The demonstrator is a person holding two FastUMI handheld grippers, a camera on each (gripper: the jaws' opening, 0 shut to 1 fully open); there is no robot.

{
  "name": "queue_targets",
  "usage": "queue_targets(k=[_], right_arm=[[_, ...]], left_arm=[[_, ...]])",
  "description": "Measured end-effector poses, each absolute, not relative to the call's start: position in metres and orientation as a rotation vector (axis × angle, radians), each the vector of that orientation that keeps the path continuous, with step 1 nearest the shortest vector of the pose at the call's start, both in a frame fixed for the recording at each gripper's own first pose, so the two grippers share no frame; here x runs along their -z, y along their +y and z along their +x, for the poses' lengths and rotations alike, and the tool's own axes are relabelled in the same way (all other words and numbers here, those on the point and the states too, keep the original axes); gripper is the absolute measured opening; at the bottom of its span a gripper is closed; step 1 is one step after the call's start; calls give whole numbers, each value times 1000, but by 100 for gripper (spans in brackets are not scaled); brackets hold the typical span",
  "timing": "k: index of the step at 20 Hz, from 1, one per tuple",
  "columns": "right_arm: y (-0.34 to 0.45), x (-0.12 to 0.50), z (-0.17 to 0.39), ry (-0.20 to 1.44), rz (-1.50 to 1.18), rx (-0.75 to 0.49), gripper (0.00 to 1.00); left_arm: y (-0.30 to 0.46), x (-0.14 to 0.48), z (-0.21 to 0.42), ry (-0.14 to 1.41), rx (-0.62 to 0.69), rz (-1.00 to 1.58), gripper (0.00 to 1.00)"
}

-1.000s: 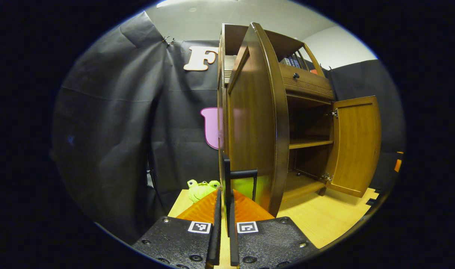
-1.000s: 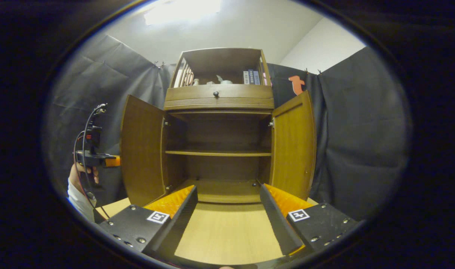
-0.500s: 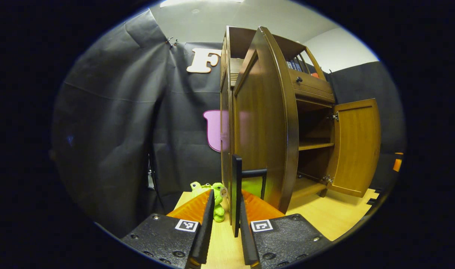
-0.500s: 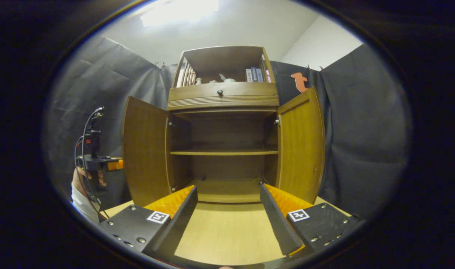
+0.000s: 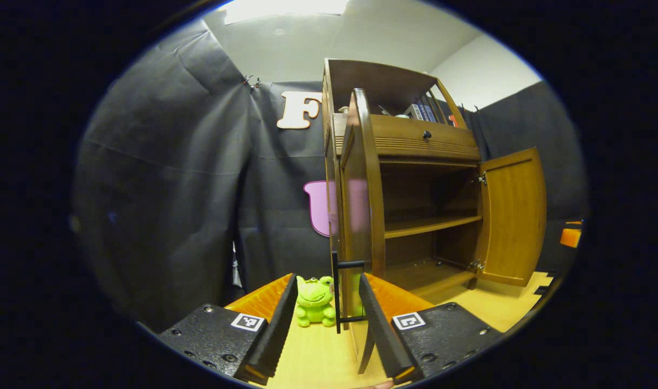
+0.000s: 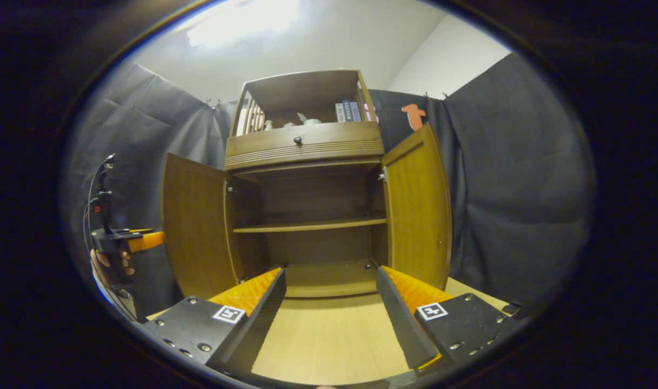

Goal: Open the right door of the double-door shoe cabinet with the right hand, and open the left door with the left hand.

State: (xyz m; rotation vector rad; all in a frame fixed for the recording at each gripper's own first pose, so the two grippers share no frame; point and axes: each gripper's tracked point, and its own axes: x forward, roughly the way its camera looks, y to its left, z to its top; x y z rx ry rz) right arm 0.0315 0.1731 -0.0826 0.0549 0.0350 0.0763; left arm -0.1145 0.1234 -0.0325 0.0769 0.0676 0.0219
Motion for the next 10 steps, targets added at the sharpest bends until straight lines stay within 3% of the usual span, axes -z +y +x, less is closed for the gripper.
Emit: queue_targets(k=[4, 10], right_arm=[[172, 75, 28, 8, 95, -101, 97], [131, 67, 29, -51, 101, 0, 100]], left_arm=[[106, 19, -132, 88, -79, 73, 95], [38, -3, -142, 41, -12, 105, 96]])
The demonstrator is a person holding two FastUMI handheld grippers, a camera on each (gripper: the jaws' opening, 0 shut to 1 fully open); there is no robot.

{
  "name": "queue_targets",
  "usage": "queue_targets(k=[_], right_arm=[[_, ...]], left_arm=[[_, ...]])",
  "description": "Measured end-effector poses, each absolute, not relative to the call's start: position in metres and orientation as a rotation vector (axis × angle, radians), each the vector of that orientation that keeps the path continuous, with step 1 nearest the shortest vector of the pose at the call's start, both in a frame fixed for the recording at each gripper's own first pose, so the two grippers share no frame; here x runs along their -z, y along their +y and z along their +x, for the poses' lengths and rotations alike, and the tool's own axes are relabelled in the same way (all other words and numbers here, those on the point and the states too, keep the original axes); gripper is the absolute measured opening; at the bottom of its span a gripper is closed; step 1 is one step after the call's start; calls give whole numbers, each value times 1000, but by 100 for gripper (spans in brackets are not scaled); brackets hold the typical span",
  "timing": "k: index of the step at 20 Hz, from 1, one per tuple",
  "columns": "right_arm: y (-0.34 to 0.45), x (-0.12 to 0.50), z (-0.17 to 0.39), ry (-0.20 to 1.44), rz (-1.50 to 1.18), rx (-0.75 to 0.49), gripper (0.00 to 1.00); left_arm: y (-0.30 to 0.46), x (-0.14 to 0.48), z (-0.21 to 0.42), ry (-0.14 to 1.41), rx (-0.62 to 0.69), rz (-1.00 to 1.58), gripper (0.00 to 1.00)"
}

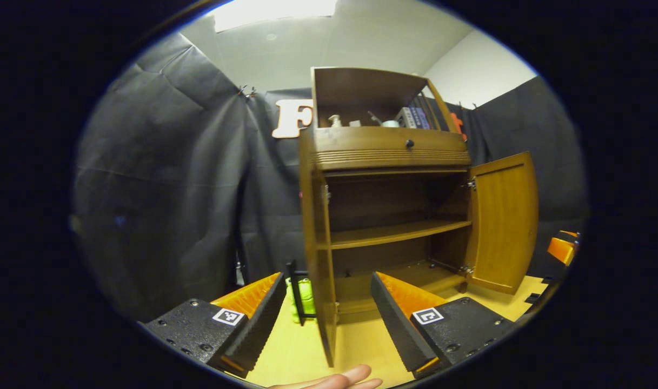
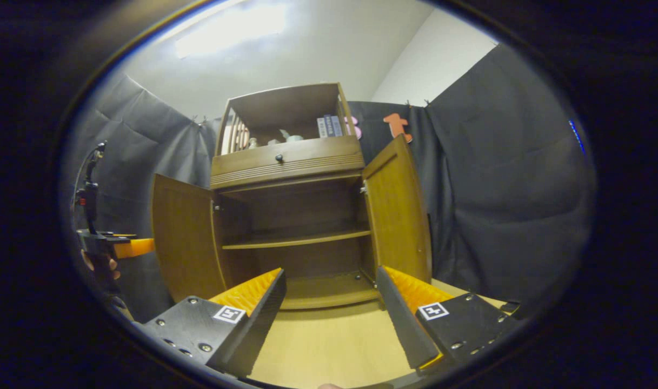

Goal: Open the right door of the double-door shoe cabinet with the right hand, and open the left door with the left hand.

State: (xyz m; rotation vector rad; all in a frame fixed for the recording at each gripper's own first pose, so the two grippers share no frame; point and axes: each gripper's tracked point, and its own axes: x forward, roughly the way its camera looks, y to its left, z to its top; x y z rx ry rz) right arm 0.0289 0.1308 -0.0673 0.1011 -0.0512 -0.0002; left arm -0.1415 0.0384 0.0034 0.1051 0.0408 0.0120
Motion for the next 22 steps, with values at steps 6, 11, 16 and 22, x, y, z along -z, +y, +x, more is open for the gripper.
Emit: queue_targets(k=[6, 11, 16, 22], right_arm=[[119, 52, 44, -83, 82, 6, 100], [100, 36, 60, -82, 3, 33, 100], [108, 25, 88, -27, 79, -71, 97], [108, 20, 117, -9, 50, -79, 100]], left_arm=[[-14, -23, -130, -29, 14, 92, 97], [-48, -24, -105, -35, 44, 48, 99], [-82, -12, -82, -13, 87, -4, 99], [-111, -5, -57, -4, 68, 0, 99]])
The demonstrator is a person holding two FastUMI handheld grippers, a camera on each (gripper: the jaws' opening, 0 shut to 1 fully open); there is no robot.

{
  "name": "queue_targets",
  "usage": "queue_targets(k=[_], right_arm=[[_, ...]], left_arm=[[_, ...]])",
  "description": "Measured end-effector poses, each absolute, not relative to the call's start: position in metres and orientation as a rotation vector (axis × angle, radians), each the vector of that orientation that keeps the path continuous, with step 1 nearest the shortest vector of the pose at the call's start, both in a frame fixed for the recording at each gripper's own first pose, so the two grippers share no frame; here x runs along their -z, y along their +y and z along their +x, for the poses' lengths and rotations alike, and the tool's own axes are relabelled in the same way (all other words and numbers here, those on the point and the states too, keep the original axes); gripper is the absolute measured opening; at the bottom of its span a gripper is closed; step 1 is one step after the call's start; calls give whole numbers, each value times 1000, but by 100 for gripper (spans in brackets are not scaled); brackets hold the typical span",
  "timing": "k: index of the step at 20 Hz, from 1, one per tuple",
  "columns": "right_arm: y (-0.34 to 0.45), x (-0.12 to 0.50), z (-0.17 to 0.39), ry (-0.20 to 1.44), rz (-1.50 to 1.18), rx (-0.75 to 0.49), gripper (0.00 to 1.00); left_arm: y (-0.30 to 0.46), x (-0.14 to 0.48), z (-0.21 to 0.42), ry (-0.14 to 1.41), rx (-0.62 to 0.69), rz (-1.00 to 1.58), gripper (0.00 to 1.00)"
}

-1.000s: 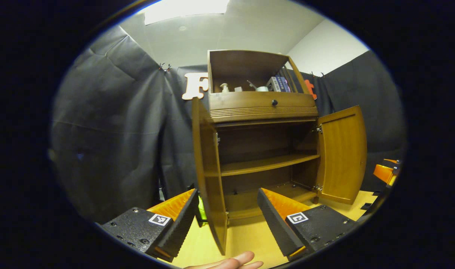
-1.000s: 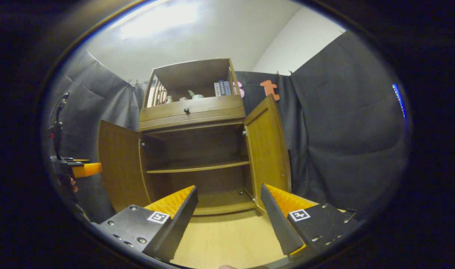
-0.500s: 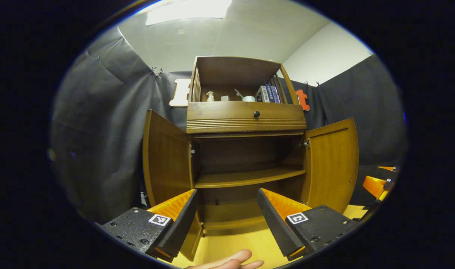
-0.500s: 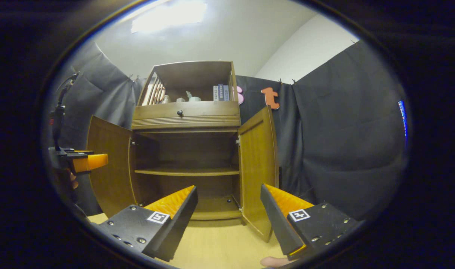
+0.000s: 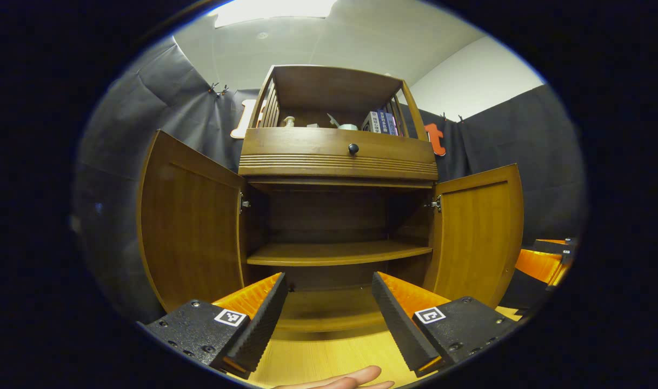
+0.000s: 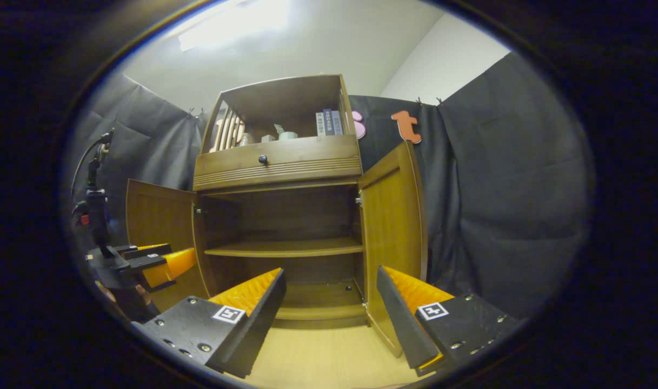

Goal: Open the right door of the double-door shoe cabinet with the right hand, and open the left door with the left hand.

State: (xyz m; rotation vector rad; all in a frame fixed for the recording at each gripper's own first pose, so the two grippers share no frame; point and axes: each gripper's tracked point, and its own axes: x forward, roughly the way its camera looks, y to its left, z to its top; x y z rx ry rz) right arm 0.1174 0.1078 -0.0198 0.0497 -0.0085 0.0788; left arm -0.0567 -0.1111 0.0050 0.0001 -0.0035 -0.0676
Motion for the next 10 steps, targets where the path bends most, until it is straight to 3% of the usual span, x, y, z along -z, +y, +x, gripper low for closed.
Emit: queue_targets(k=[5, 10], right_arm=[[118, 22, 142, 1, 53, -101, 100], [132, 34, 169, 19, 33, -114, 100]], left_arm=[[-134, -2, -39, -5, 103, -13, 99], [-122, 21, -9, 34, 49, -1, 97]])
